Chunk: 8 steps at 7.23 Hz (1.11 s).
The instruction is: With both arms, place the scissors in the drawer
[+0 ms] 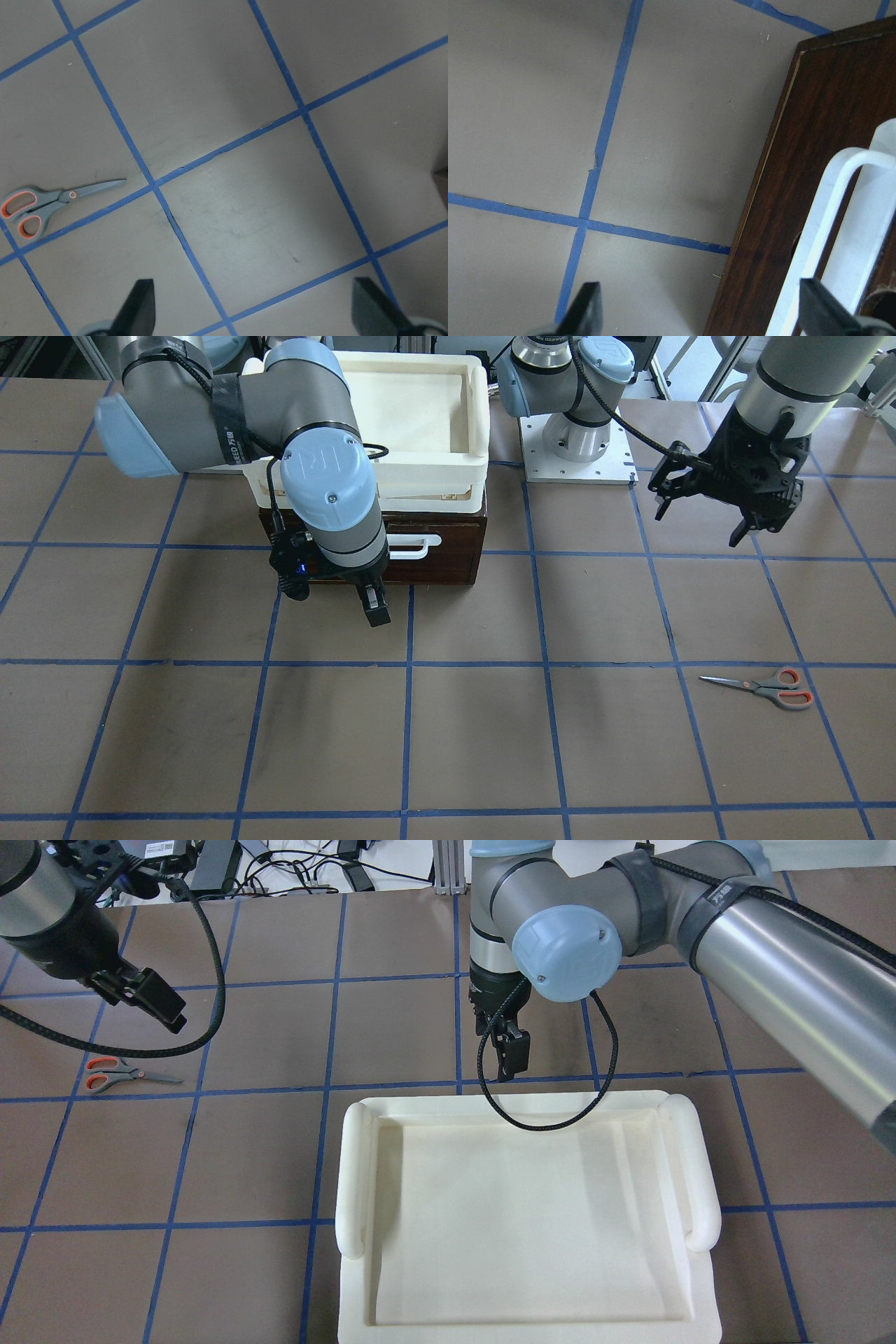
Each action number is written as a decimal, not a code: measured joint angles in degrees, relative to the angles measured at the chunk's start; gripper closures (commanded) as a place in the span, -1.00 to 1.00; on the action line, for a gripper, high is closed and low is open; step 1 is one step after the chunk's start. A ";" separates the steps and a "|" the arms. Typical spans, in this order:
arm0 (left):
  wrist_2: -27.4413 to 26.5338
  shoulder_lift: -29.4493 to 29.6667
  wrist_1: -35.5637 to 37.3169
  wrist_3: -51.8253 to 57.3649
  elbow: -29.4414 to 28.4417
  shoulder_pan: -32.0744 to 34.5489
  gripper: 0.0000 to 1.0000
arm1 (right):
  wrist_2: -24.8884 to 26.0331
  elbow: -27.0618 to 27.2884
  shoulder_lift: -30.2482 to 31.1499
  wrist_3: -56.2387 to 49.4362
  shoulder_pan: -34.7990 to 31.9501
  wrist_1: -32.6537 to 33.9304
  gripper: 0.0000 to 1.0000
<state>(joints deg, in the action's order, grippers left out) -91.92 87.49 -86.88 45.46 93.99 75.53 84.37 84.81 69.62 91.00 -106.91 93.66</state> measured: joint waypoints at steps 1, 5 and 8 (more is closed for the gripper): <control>0.06 0.38 0.27 10.20 1.80 -4.18 -1.00 | -0.39 0.00 -0.63 0.92 -0.14 0.00 -1.00; -0.36 10.65 13.75 41.46 7.69 -11.87 -1.00 | -0.95 0.08 -1.52 2.16 -0.22 -1.79 -1.00; -0.86 21.43 26.79 65.58 7.16 -12.25 -1.00 | -0.86 0.12 -2.04 4.05 -0.23 -3.36 -1.00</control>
<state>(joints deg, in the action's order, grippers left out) -92.78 108.92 -60.09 111.05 101.15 63.28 83.51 84.93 67.58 95.05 -107.14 90.30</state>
